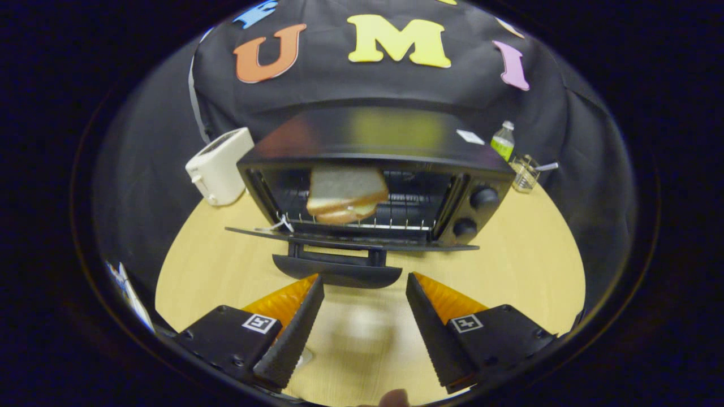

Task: Open the toaster oven, put the food inside, and close the toaster oven door.

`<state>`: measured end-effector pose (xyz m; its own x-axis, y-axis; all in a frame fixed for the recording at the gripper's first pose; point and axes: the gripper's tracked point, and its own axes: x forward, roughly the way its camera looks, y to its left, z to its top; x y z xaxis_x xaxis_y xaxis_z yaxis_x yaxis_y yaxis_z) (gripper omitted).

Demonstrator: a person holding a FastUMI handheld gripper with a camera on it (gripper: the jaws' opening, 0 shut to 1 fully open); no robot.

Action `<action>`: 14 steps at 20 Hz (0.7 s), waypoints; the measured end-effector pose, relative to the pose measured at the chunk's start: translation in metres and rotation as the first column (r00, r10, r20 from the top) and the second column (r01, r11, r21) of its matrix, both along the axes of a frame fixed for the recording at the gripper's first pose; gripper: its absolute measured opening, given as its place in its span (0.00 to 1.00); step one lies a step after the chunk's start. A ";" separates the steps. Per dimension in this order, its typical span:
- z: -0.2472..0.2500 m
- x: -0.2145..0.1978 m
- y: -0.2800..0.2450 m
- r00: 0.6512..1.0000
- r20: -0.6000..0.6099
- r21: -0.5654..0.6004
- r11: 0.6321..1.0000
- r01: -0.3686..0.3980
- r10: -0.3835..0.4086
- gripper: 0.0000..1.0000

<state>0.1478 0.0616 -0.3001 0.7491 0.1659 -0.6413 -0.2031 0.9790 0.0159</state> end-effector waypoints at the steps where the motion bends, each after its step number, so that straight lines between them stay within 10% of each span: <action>1: 0.011 0.010 0.003 1.000 0.020 0.001 1.000 0.002 -0.002 0.96; 14: 0.163 -0.014 0.011 0.941 0.333 0.090 0.995 0.039 -0.067 0.96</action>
